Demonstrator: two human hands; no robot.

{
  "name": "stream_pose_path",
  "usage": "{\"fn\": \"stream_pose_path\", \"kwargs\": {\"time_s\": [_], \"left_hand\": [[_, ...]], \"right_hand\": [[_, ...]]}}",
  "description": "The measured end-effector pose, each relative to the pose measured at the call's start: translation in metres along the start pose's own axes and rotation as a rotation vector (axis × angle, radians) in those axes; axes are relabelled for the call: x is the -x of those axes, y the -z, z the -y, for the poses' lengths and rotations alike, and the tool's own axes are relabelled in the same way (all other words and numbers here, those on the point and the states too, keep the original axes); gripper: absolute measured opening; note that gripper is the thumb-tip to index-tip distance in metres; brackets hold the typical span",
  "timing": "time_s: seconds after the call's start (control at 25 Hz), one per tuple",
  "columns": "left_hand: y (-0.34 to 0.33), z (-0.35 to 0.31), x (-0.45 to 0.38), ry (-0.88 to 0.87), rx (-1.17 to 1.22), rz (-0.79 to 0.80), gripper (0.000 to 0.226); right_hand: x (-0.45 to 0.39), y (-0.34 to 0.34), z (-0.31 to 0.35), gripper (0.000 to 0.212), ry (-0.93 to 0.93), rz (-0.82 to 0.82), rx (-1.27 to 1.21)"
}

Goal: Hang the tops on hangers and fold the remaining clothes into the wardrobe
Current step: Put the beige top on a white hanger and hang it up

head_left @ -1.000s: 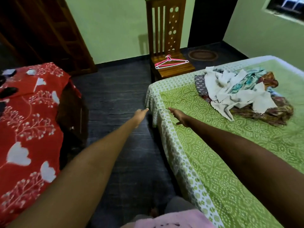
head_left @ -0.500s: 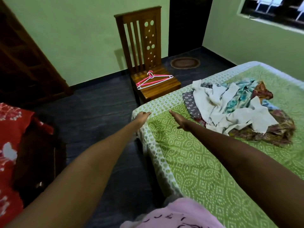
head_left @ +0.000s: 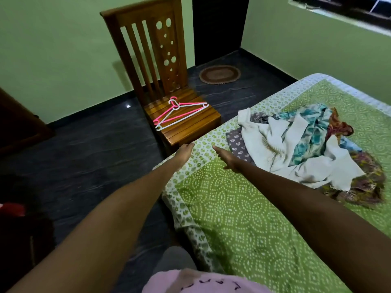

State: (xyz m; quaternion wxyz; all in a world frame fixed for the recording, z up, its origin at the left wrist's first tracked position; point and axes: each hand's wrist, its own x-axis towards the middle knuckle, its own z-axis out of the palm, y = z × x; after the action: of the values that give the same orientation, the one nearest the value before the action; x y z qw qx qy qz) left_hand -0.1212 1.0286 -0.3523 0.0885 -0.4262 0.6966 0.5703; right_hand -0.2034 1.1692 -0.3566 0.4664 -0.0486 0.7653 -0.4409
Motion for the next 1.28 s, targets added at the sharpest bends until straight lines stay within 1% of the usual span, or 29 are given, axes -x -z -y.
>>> {"fn": "stream_pose_path", "kwargs": {"time_s": [0.08,0.28,0.4,0.48,0.64,0.8,0.84,0.88,0.96,1.04,1.08,1.12,1.2,1.28], "left_hand": [[0.022,-0.009,-0.048,0.006,-0.009,-0.008,0.058],[0.085,-0.015,-0.162,0.037,-0.001,-0.07,0.042],[0.118,-0.006,-0.24,0.118,0.019,-0.062,0.039],[0.134,0.0,-0.289,0.157,0.064,-0.109,0.037],[0.151,0.015,-0.376,0.198,0.055,-0.227,0.033],[0.162,0.033,-0.462,0.256,0.06,-0.309,0.04],[0.164,0.036,-0.477,0.28,0.058,-0.306,0.043],[0.165,0.04,-0.491,0.31,0.069,-0.297,0.045],[0.168,0.05,-0.519,0.438,0.179,-0.283,0.046],[0.169,0.059,-0.533,0.534,0.281,-0.247,0.039],[0.168,0.061,-0.535,0.55,0.275,-0.253,0.034],[0.166,0.063,-0.536,0.551,0.252,-0.274,0.035],[0.162,0.064,-0.533,0.495,0.185,-0.333,0.037],[0.157,0.057,-0.518,0.433,0.091,-0.38,0.037]], "right_hand": [[-0.046,-0.01,0.023,0.065,-0.016,-0.001,-0.031],[-0.155,-0.048,0.089,0.065,-0.103,0.041,-0.088],[-0.234,-0.076,0.126,0.06,-0.139,0.057,-0.102],[-0.288,-0.094,0.144,0.054,-0.179,0.046,-0.13],[-0.38,-0.124,0.149,0.046,-0.253,0.049,-0.191],[-0.459,-0.139,0.134,0.035,-0.351,0.031,-0.389],[-0.472,-0.141,0.131,0.033,-0.357,0.024,-0.442],[-0.483,-0.141,0.128,0.037,-0.357,0.015,-0.488],[-0.502,-0.141,0.123,0.043,-0.349,-0.01,-0.543],[-0.517,-0.142,0.118,0.045,-0.344,-0.023,-0.544],[-0.522,-0.142,0.118,0.045,-0.348,-0.023,-0.533],[-0.526,-0.141,0.119,0.044,-0.36,-0.03,-0.527],[-0.532,-0.141,0.124,0.042,-0.373,-0.045,-0.553],[-0.532,-0.14,0.131,0.046,-0.379,-0.052,-0.661]]}}
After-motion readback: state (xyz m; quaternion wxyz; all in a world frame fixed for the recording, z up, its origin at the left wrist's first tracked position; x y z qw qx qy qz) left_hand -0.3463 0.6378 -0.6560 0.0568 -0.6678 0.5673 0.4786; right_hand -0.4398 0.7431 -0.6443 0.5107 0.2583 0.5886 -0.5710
